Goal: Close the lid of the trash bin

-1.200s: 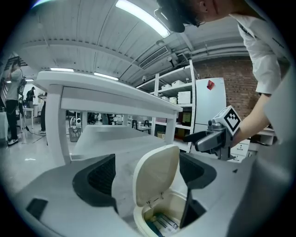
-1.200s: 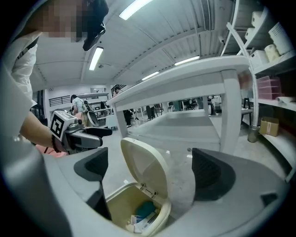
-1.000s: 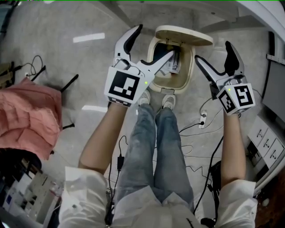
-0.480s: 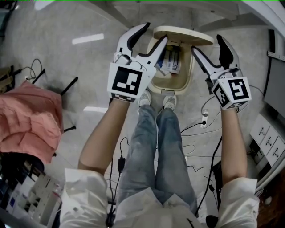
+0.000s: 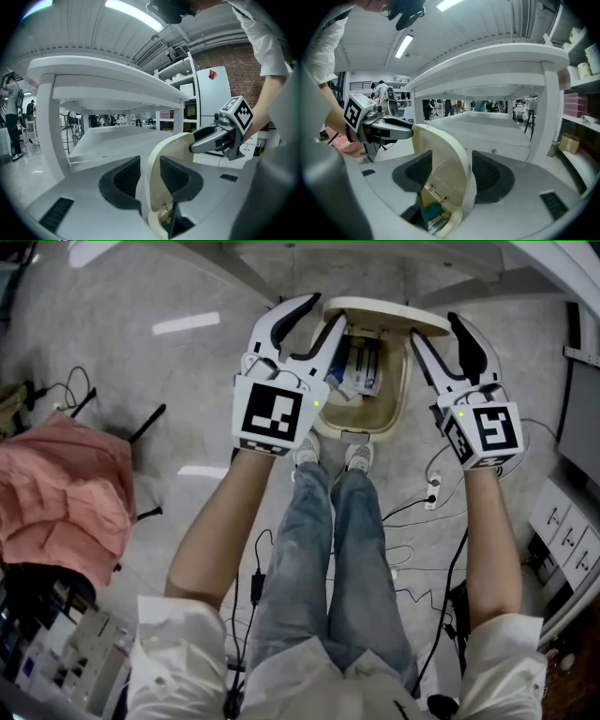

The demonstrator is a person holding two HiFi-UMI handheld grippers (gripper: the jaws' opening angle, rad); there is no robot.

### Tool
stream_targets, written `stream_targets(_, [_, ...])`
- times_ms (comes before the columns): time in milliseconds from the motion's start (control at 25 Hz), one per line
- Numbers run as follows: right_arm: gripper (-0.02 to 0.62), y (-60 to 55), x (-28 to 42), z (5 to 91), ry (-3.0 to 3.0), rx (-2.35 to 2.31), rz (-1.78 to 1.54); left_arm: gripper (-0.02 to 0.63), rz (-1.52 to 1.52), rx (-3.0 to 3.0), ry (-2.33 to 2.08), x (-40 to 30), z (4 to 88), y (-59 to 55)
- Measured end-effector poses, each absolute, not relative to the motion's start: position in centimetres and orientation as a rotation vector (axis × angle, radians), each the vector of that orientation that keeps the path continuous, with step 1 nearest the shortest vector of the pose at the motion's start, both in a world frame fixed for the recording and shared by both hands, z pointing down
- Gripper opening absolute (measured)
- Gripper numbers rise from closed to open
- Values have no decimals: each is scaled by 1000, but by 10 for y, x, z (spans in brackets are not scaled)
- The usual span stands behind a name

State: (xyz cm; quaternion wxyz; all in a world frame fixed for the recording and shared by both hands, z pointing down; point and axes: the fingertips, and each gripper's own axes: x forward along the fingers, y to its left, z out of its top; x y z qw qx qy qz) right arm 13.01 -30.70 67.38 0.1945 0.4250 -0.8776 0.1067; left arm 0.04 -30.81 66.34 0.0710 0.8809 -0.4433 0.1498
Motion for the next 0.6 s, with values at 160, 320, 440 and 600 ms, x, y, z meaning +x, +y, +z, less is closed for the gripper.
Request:
stream_targets(160, [253,-309,129,675,-2458,1200,297,130,464,2651,-1335,2,666,-311])
stream_targets(320, [223,-311,132,676,-2448,1229,300,109,477,2653,-1342,3,669,-314])
stream_targets(440, [197,-314,135,675,-2443,1243,298,91,488,2664,-1343,5,669,-316])
stream_targets(600, [157,-316,138,675,-2434,1253,287,71,528,2690,-1353,6,669,-316])
